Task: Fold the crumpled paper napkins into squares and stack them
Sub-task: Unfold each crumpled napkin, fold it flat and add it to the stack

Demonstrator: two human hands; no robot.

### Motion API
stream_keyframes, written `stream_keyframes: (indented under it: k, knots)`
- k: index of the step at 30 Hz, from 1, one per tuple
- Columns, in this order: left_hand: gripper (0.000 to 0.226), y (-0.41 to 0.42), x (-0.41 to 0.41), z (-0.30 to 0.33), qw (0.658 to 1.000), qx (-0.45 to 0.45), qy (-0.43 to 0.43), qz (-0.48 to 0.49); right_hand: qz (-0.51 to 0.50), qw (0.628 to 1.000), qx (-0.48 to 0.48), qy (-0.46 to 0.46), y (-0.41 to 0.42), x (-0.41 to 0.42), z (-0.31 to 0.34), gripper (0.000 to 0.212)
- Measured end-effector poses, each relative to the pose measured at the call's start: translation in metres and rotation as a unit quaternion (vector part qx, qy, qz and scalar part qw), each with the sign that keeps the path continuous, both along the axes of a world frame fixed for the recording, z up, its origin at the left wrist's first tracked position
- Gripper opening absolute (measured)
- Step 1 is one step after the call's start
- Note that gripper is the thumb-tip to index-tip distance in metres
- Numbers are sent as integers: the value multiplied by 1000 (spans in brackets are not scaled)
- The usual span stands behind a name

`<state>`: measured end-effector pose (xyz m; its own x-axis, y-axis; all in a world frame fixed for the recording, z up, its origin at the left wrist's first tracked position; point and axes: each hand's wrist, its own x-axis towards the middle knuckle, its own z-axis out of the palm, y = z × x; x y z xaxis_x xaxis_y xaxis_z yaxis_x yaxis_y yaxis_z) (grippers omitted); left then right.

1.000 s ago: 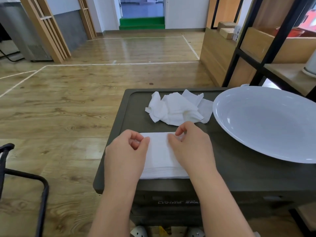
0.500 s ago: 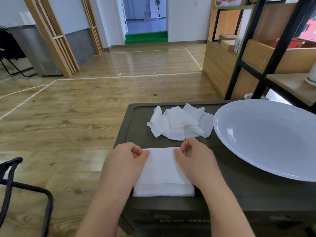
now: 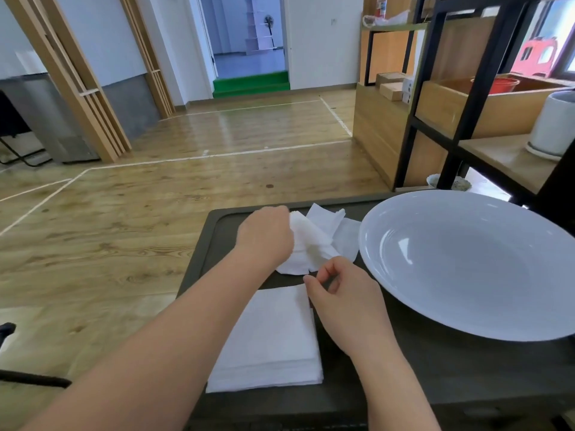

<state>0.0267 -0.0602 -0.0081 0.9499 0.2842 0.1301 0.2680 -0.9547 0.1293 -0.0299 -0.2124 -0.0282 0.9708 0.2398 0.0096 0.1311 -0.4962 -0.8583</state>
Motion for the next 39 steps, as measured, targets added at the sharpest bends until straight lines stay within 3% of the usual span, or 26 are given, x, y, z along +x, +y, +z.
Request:
stream_keyframes:
  k: [1, 4, 7, 11, 15, 20, 23, 25, 28, 31, 33, 35, 37, 39]
  knots:
    - [15, 4, 3, -2, 998, -51, 3, 42, -2, 1000, 3, 1, -2, 1, 0, 16]
    - [35, 9, 10, -4, 981, -151, 43, 118, -8, 1000, 1, 5, -4, 4, -1, 17]
    - [26, 7, 13, -4, 964, -212, 42, 152, -4, 1000, 9, 6, -4, 3, 0, 18]
    - [13, 7, 13, -5, 950, -276, -19, 144, 4, 1000, 17, 8, -4, 2, 1, 19]
    - [15, 3, -1, 11, 941, -302, -118, 96, -10, 1000, 13, 9, -5, 3, 2, 19]
    - [7, -4, -34, 37, 871, -438, -219, 39, -27, 1000, 14, 7, -4, 1, 6, 19]
    - [3, -9, -64, 51, 813, -524, -253, 13, -21, 994, 91, 61, 2, -2, 8, 15]
    - [11, -10, -84, 54, 776, -574, -261, -5, 7, 972, 188, 143, 9, -4, 10, 21]
    - [17, -7, -110, 47, 740, -626, -246, 6, 50, 884, 381, 266, 12, -5, 15, 20]
    - [18, 1, -131, 28, 738, -636, -220, 50, 72, 807, 506, 296, 5, -6, 18, 26]
    - [19, 6, -140, 16, 749, -627, -201, 80, 77, 790, 520, 316, 2, -5, 18, 38]
    - [19, 8, -146, 7, 761, -617, -180, 89, 53, 821, 473, 317, 2, -6, 21, 43]
    - [16, 6, -149, 2, 771, -608, -166, 92, 26, 900, 348, 261, 6, -9, 22, 27]
    - [11, 4, -150, -2, 778, -597, -172, 96, 16, 962, 213, 171, 12, -13, 21, 29]
